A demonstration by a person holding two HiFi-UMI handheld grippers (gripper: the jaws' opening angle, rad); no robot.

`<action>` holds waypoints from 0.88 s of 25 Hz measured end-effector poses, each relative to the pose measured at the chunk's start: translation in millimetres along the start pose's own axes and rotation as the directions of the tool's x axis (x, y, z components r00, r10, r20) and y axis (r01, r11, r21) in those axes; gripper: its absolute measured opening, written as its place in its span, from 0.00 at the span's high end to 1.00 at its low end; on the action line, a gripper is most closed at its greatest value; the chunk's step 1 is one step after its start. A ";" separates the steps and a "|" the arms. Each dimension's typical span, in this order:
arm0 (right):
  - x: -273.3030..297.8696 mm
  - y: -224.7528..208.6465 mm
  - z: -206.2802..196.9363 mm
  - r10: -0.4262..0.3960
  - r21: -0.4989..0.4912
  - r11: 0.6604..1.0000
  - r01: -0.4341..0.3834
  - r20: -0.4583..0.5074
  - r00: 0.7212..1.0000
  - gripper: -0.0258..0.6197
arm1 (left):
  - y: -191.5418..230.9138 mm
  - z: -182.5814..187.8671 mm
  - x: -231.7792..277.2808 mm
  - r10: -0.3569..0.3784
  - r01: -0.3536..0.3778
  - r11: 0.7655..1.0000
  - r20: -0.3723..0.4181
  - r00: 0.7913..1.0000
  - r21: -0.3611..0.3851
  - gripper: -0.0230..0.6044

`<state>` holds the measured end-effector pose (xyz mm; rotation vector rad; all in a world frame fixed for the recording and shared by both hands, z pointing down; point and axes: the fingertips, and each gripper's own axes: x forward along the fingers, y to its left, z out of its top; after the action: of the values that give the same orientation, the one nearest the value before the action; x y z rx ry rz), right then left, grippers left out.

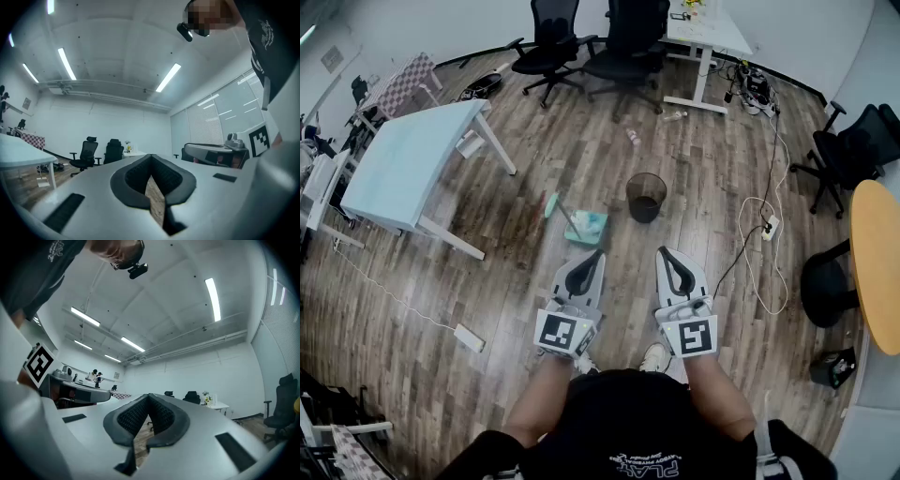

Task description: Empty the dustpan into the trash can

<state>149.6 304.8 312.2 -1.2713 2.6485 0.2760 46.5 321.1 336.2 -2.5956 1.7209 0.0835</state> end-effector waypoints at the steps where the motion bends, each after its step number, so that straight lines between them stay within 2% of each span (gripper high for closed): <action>1: -2.3 -3.9 -1.2 -0.001 0.002 1.000 0.001 -0.002 1.000 0.92 | -3.6 -1.4 2.5 0.001 -0.001 1.000 -0.002 1.000 0.001 0.93; 10: -20.1 -42.8 -8.1 0.004 -0.004 1.000 -0.004 -0.018 1.000 0.92 | -34.1 -10.9 30.0 0.012 -0.012 1.000 -0.028 1.000 0.006 0.93; 14: -27.4 -53.3 -13.5 0.041 0.014 0.999 -0.041 -0.021 0.999 0.92 | -42.6 -19.9 38.5 0.040 -0.039 0.999 -0.061 0.997 0.013 0.93; 22: -14.2 -69.3 -20.8 0.075 0.056 0.996 -0.074 -0.026 0.997 0.92 | -36.0 -30.0 59.0 0.074 -0.074 0.997 -0.107 0.991 0.007 0.93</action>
<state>210.8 267.6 330.0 -1.1700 2.7115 0.1960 103.4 279.4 362.4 -2.5786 1.8506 -0.0588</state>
